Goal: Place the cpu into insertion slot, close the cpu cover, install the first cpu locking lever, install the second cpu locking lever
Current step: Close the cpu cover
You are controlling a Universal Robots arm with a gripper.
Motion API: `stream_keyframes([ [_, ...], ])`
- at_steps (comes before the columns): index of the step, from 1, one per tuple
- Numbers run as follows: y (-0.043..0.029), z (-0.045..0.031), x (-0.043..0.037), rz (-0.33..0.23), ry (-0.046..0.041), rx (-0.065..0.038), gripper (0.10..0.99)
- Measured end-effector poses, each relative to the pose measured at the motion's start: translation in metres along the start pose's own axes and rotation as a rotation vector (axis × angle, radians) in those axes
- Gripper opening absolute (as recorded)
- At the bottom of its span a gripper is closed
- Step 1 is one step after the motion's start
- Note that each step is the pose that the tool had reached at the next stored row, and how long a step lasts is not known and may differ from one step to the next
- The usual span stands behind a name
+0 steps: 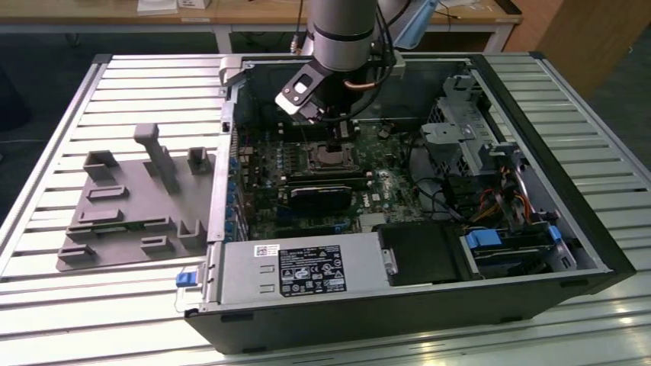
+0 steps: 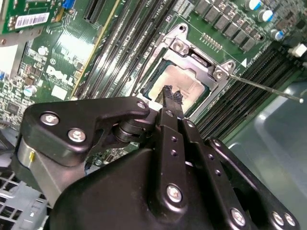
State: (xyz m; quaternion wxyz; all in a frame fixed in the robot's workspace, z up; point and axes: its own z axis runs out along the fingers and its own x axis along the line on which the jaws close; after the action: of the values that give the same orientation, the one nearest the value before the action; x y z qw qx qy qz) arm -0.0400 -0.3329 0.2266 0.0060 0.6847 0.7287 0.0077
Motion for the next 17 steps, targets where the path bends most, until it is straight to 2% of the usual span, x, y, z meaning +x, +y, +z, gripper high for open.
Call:
stream_keyframes([
  [2,0.0,0.0001,-0.0001,-0.029,-0.0067,0.001,0.102],
  [5,0.0,0.0003,-0.0001,-0.081,-0.0107,0.001,0.102],
  [17,-0.0001,0.0012,-0.0001,-0.3,-0.0069,0.0,0.102],
])
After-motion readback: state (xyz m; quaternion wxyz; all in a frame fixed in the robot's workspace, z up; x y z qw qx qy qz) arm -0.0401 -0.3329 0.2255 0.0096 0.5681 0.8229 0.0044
